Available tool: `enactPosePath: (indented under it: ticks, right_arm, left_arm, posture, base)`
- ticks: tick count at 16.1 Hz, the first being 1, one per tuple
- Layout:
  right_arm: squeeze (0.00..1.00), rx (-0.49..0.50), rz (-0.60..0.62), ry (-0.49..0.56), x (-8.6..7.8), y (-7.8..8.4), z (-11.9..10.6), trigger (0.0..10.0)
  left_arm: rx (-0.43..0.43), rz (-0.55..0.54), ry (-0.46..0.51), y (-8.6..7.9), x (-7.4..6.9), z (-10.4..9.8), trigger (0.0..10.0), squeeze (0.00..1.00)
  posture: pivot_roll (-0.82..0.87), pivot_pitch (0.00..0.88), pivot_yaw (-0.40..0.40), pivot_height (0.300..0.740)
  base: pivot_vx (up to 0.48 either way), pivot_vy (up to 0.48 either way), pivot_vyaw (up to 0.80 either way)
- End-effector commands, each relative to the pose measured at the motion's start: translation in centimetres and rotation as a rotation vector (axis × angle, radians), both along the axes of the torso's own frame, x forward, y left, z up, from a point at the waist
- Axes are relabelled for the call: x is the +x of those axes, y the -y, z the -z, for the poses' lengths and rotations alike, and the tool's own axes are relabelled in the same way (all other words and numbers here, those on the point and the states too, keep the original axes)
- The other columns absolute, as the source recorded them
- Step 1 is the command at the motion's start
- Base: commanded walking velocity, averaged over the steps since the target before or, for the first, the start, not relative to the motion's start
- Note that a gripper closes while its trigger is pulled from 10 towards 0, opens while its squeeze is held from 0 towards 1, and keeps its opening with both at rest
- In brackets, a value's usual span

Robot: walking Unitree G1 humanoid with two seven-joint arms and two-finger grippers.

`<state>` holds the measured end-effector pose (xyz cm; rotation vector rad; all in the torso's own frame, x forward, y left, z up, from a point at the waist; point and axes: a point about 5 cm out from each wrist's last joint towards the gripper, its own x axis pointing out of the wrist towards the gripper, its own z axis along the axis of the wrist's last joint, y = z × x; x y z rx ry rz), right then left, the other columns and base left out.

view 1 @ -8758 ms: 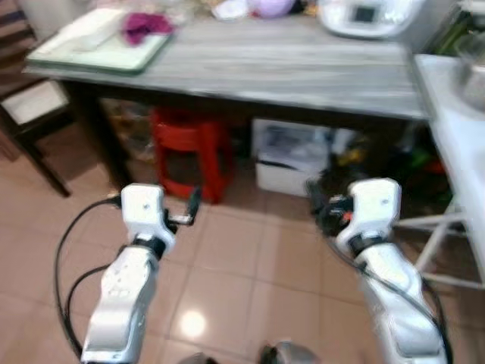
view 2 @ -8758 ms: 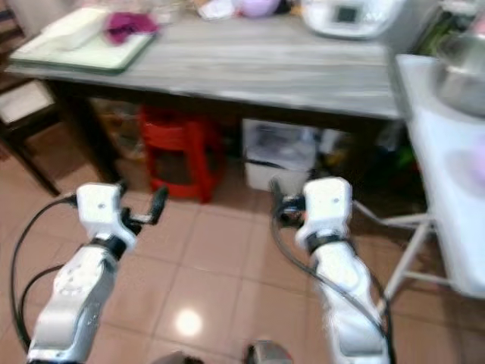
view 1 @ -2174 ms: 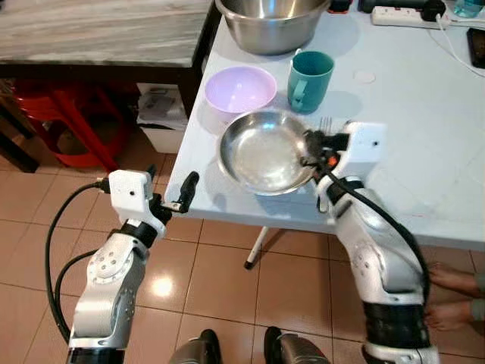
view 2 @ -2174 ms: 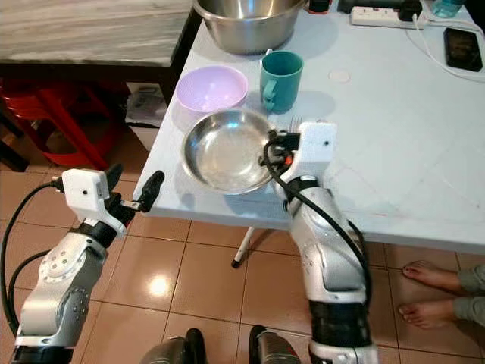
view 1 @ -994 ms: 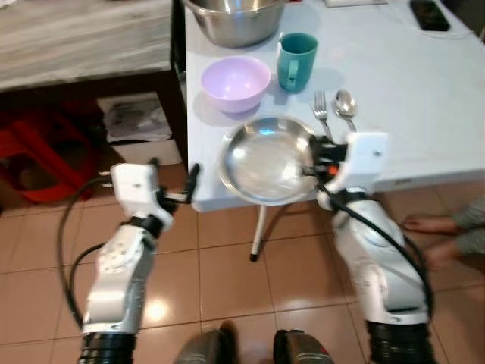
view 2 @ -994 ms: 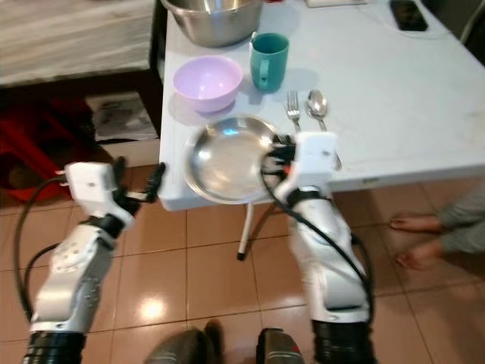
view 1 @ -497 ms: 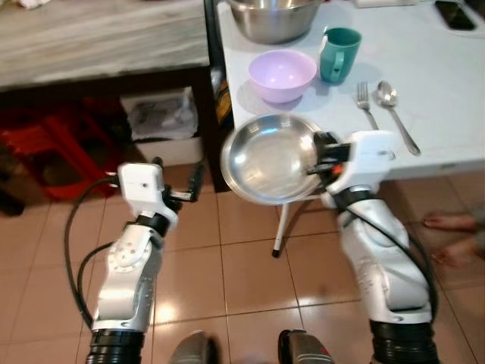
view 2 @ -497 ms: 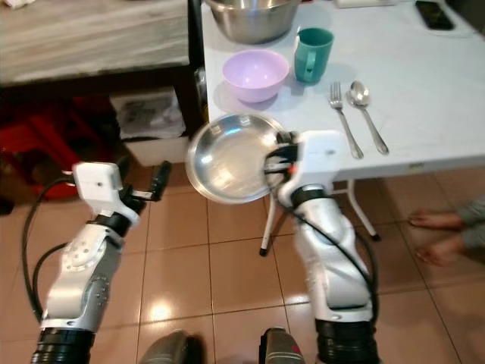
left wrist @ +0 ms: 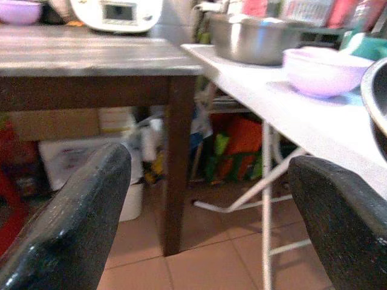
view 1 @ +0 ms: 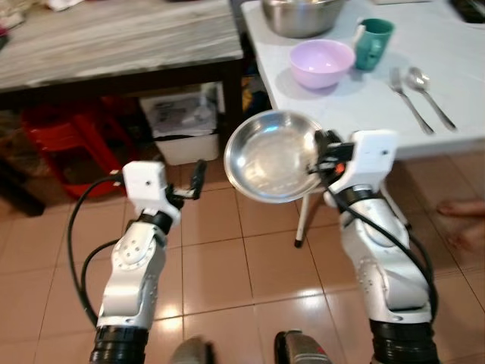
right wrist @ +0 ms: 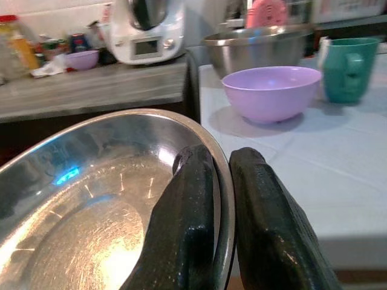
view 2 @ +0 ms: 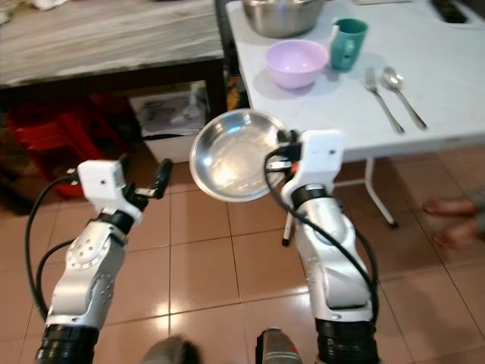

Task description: Setting the table

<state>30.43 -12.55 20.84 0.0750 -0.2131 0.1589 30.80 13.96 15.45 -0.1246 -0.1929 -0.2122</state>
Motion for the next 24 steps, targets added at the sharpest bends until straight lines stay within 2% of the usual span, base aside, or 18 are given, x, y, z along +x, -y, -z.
enactPosePath:
  ticks: [1, 8, 10, 17, 24]
  right_arm:
    - [0.0, 0.011, -0.033, 0.024, -0.25, -0.93, -0.48, 10.0]
    - [0.0, 0.023, -0.026, 0.024, -0.23, -0.83, -0.48, 10.0]
    - [0.0, 0.026, -0.025, 0.025, -0.23, -0.85, -0.48, 10.0]
    - [0.0, 0.022, -0.025, 0.026, -0.28, -0.73, -0.4, 10.0]
    - [0.0, 0.002, -0.007, 0.004, -0.53, -0.11, 0.49, 10.0]
  left_arm:
    - [0.016, -0.031, -0.017, -0.96, -0.17, 0.56, 10.0, 0.0]
    - [0.02, -0.026, -0.019, -0.67, 0.01, 0.6, 10.0, 0.0]
    - [0.019, -0.027, -0.02, -0.6, 0.08, 0.61, 10.0, 0.0]
    - [0.01, -0.019, -0.013, -0.94, 0.08, 0.35, 10.0, 0.0]
    - [-0.005, 0.01, -0.01, -0.54, -0.15, 0.36, 10.0, 0.0]
  posture:
    - [-0.16, 0.199, 0.046, 0.74]
    - [-0.16, 0.201, 0.052, 0.74]
    - [-0.16, 0.201, 0.052, 0.74]
    - [-0.16, 0.2, 0.053, 0.74]
    - [-0.16, 0.201, 0.05, 0.74]
  base:
    - [0.0, 0.416, 0.0]
    - [0.0, 0.421, 0.0]
    - [0.0, 0.39, 0.53]
    - [0.0, 0.0, 0.06]
    - [0.317, 0.0, 0.0]
